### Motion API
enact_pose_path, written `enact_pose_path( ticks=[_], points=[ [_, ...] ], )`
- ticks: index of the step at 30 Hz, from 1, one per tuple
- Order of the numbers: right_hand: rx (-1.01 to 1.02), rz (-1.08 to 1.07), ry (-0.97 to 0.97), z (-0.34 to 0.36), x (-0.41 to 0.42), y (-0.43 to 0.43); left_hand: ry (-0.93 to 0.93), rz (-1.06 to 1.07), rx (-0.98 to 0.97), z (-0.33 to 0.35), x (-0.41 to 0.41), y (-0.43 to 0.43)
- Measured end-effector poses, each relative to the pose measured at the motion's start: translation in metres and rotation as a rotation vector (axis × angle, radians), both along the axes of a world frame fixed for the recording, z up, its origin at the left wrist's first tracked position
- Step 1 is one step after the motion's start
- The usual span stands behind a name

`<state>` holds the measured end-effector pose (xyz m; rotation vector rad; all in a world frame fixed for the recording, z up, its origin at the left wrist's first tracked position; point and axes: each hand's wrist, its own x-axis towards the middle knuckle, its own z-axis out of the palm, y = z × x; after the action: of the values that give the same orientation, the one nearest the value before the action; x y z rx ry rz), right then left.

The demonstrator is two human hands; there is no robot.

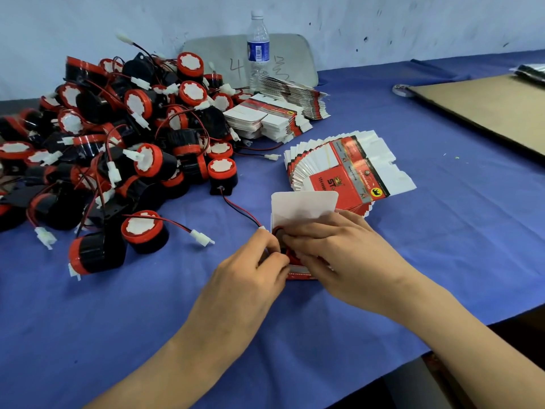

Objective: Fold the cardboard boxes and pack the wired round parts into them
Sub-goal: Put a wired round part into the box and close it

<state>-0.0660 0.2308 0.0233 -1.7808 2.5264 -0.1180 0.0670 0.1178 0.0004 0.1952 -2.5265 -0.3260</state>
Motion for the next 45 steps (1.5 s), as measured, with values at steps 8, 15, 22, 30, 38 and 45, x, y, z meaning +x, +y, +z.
enact_pose_path(
  ticks=[8,15,22,30,38,45],
  points=[
    [0.075,0.008,0.075,0.011,0.006,-0.011,-0.065,0.006,-0.007,-0.001,-0.005,0.005],
    [0.12,0.011,0.074,0.011,0.005,-0.015,-0.246,0.034,-0.024,0.0,-0.005,0.003],
    [0.101,0.066,0.074,0.001,0.001,-0.006,-0.464,0.226,-0.108,0.004,-0.017,0.006],
    [0.104,0.083,0.047,0.009,0.002,-0.012,-0.579,0.266,-0.161,0.005,-0.016,-0.004],
    [0.05,0.07,0.016,0.004,0.003,-0.014,-0.665,0.225,-0.197,0.018,-0.018,0.003],
    [0.012,-0.057,0.015,0.005,0.011,-0.025,-0.655,0.193,-0.167,0.017,-0.016,0.0]
  ],
)
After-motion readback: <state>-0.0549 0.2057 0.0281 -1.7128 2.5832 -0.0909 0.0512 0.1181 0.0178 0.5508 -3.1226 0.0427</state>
